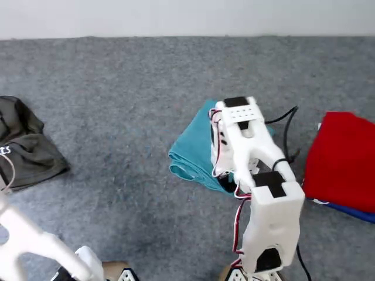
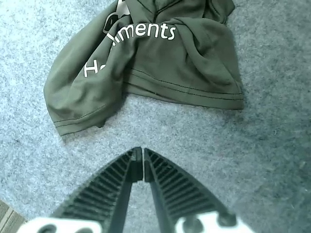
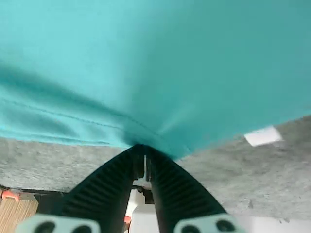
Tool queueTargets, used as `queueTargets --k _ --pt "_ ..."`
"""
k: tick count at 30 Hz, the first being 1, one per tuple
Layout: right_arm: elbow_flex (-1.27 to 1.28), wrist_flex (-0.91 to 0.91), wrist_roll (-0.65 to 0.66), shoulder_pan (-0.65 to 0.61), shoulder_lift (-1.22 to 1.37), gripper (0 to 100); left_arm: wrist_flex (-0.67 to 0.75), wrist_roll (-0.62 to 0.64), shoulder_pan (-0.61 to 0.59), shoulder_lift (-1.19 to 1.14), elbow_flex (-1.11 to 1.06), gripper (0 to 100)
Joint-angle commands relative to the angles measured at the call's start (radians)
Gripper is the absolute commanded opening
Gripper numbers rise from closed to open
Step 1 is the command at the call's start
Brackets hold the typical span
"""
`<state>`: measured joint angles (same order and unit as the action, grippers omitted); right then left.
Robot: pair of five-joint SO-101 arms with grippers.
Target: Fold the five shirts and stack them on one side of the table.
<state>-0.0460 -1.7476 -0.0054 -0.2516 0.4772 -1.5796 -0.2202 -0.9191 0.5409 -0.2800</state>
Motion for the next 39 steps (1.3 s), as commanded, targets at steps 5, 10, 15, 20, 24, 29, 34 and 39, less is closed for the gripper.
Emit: queueTargets --k 5,10,15,20,24,29,34,39 --pt "-0.14 -0.05 -0.029 -0.013 -0.133 0.9 0.012 -0.011 0.006 0.018 0.004 2" --pt "-0.137 -0.048 -0.031 -0.044 -0.288 1.5 0.012 -0.009 0.006 0.021 0.004 2" --pt "-0.141 -0.035 -0.158 -0.039 -0.318 11.7 0.015 -0.009 0.006 0.018 -0.007 2" --pt "-0.138 0.114 -0.529 -0.03 -0.255 44.2 0.071 -0.009 0.006 0.018 -0.065 2" --pt "-0.14 0.283 -0.629 -0.028 -0.173 50.5 0.095 -0.009 0.006 0.018 -0.099 2" --pt "-0.141 0.46 -0.646 -0.028 -0.082 45.6 0.12 -0.009 0.006 0.017 -0.104 2" --pt "-0.141 0.561 -0.68 -0.012 -0.048 45.4 0.118 -0.009 0.006 0.017 -0.104 2" --pt "-0.141 0.568 -0.686 0.016 -0.039 45.4 0.115 -0.009 0.006 0.017 -0.104 2"
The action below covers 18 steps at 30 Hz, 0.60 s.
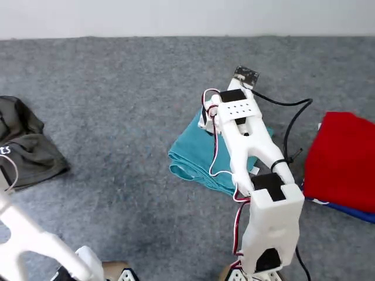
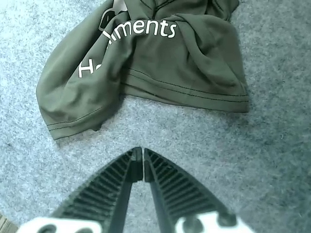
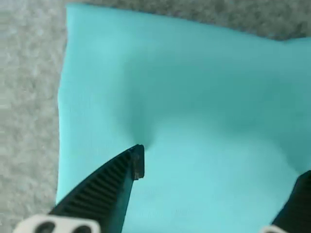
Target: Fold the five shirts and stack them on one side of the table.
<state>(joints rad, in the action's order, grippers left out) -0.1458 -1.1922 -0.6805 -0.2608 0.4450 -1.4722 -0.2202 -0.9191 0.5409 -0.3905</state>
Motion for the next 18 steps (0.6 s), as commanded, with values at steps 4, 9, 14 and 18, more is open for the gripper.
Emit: queueTargets --k 4,9,14,18 --pt "-0.048 -0.03 -0.011 0.03 -0.015 45.5 0.006 -0.009 0.006 0.017 0.005 2" --pt "-0.133 -0.162 -0.035 0.013 -0.016 45.6 0.006 -0.009 0.006 0.017 0.005 2" --pt "-0.173 -0.174 -0.055 0.013 0.035 45.6 0.005 -0.009 0.006 0.017 0.005 2" --pt "-0.173 -0.174 -0.057 0.019 0.07 45.6 0.005 -0.009 0.006 0.017 0.005 2"
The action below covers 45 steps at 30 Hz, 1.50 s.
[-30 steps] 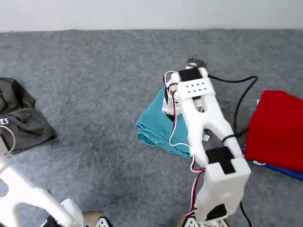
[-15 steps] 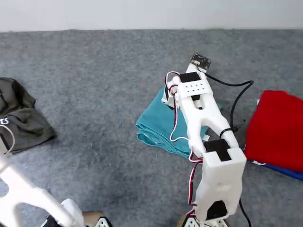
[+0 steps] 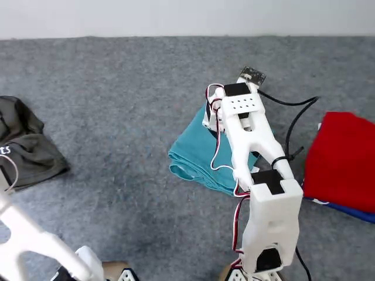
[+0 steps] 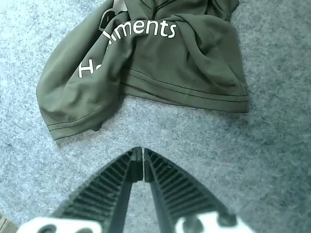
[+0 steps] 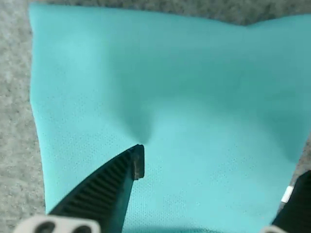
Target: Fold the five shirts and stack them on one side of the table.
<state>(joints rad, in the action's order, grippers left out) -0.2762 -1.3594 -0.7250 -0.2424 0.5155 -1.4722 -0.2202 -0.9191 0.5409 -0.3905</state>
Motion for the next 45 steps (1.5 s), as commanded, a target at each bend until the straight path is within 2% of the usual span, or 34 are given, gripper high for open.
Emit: queueTargets --k 1,9,12,15,20,21,24,27,30,36,45 --pt "-0.043 -0.007 -0.02 0.01 0.013 45.6 0.005 -0.009 0.006 0.017 0.005 2" --pt "-0.043 0.07 -0.026 0.016 0.18 45.3 0.005 -0.009 0.006 0.017 0.005 2" --pt "-0.084 0.041 -0.029 0.024 0.217 44.0 0.005 -0.009 0.006 0.017 0.005 2" --pt "-0.129 -0.007 -0.028 0.027 0.242 32.2 0.005 -0.009 0.006 0.017 0.005 2" --pt "-0.198 -0.068 -0.026 0.062 0.288 2.7 0.005 -0.009 0.006 0.018 0.005 2" --pt "-0.21 -0.082 -0.026 0.068 0.298 0.2 0.005 -0.009 0.006 0.018 0.005 2" --pt "-0.242 -0.117 -0.026 0.088 0.325 3.9 0.005 -0.009 0.006 0.018 0.005 2" --pt "-0.288 -0.154 -0.015 0.102 0.343 0.5 0.005 -0.009 0.006 0.018 0.005 2" --pt "-0.331 -0.208 0.075 0.114 0.328 0.8 0.005 -0.009 0.006 0.018 0.005 2" --pt "-0.477 -0.424 0.264 0.139 0.216 0.9 0.003 -0.009 0.006 0.021 0.005 2" --pt "-0.425 -0.438 0.555 0.275 -0.081 0.8 0.003 -0.009 0.006 0.023 0.005 2"
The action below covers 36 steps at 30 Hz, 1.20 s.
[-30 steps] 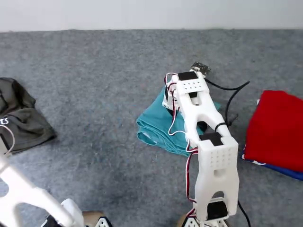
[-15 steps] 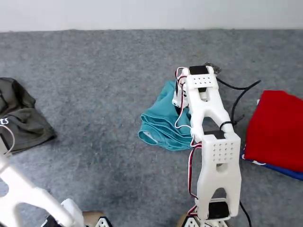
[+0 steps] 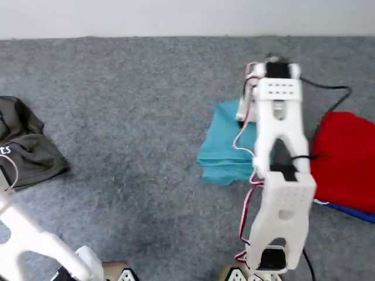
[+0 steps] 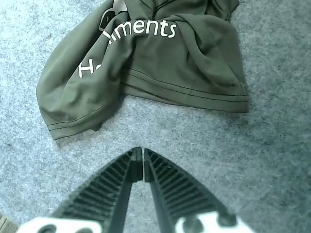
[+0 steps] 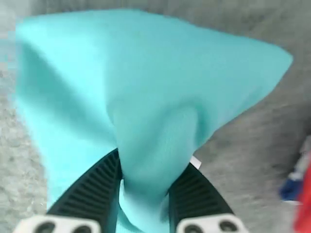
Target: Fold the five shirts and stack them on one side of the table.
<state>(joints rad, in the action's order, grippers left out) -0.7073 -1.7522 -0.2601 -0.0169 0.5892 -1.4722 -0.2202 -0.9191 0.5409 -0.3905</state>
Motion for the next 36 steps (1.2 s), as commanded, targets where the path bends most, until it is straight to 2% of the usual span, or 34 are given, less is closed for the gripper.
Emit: queueTargets --k 1,13,19,23,26,33,35,36 --pt "0.018 -0.045 0.129 0.067 -0.189 0.8 0.003 -0.009 0.006 0.023 0.005 2" --pt "0.11 -0.044 0.46 0.361 -0.478 0.8 0.006 -0.009 0.006 0.018 0.005 2" --pt "0.11 -0.041 0.565 0.507 -0.47 0.8 0.006 -0.009 0.008 0.018 0.007 2" --pt "0.106 -0.035 0.58 0.564 -0.395 0.8 0.006 -0.009 0.008 0.018 0.01 2" --pt "0.106 0.036 0.582 0.61 -0.343 0.8 0.005 -0.009 0.008 0.018 0.012 2" --pt "0.106 0.14 0.729 0.69 -0.272 1.0 0.005 -0.009 0.008 0.02 0.012 2" --pt "0.104 0.163 0.781 0.704 -0.255 4.7 0.005 -0.009 0.008 0.02 0.012 2" --pt "0.1 0.166 0.796 0.713 -0.254 9.9 0.005 -0.009 0.008 0.018 0.012 2"
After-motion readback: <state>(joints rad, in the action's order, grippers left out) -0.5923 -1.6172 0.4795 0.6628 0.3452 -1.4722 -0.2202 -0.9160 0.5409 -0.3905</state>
